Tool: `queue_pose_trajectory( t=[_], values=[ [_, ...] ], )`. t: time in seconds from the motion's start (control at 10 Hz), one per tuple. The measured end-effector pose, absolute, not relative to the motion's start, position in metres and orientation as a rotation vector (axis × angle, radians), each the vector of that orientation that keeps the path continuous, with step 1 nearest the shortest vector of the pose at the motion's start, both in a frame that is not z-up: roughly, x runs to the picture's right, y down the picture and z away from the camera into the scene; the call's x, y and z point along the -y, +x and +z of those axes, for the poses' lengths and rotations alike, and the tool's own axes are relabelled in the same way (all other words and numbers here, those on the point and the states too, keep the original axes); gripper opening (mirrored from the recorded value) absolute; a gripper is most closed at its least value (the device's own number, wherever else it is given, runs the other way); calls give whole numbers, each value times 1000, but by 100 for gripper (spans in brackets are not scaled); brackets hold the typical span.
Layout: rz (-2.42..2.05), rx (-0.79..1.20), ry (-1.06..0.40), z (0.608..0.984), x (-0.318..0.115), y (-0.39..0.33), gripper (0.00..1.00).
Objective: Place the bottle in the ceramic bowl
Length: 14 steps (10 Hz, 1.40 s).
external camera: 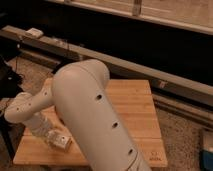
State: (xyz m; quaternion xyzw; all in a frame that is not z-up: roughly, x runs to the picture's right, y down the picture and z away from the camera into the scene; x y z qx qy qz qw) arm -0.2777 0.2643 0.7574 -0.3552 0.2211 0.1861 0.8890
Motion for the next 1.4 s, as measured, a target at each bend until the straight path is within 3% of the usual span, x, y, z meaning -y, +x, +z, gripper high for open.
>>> queue_pose_trajectory(
  t=[0.3,0.6,0.9,1.2,1.4],
  values=[
    [350,-491,-720,769,-271,-281,61],
    [329,-481,-733,767,-268,-291,31],
    [403,-408,-771,738,-230,-305,3],
    [517,-325,-798,716,-175,-307,0],
    [587,-318,-796,728,-137,-302,0]
  ],
)
